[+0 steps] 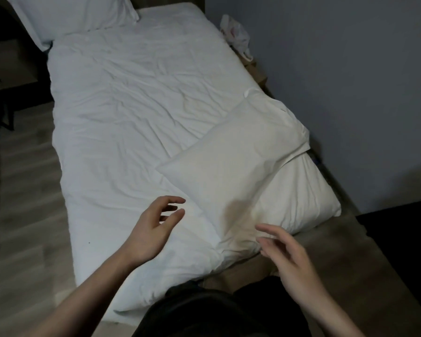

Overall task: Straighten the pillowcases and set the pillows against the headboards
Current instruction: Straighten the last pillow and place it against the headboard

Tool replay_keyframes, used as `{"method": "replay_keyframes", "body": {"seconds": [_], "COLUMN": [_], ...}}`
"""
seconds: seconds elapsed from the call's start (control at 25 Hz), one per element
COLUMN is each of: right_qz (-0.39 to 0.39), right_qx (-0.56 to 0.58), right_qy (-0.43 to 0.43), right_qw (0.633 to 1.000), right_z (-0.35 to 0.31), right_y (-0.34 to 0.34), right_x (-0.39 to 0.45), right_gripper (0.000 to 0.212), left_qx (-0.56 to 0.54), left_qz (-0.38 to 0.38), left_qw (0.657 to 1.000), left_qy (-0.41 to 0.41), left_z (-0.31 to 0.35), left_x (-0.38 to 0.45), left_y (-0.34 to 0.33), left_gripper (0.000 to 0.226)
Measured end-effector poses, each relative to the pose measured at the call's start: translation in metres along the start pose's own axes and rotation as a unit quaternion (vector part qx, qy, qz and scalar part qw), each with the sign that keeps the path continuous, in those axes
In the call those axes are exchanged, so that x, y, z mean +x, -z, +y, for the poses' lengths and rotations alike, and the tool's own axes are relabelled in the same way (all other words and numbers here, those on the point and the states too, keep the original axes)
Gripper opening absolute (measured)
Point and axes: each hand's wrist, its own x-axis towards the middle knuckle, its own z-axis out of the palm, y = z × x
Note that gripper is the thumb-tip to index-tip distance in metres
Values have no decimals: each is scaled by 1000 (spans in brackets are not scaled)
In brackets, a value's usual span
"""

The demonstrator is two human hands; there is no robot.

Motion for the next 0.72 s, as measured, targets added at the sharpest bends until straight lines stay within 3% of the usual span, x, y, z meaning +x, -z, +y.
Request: {"method": "replay_keyframes", "body": {"seconds": [0.2,0.48,0.72], "right_qz": [-111,-224,-298], "right_qx": [-57,-142,-178], "right_qy": [-1,-3,5], "right_qw": [992,964,938], "right_z": [-9,-9,-29], "right_y": [69,220,232], "right_x": [81,191,264], "right_gripper": [26,26,24], "left_qx": [-16,-70,-116], "left_qz": [91,211,276], "left_qw": [992,962,932], "left_qy": [84,157,206], "left_z": [-4,35,50], "left_x": [6,20,19], "left_y": [-59,-200,-243], "left_gripper": [19,20,21]}}
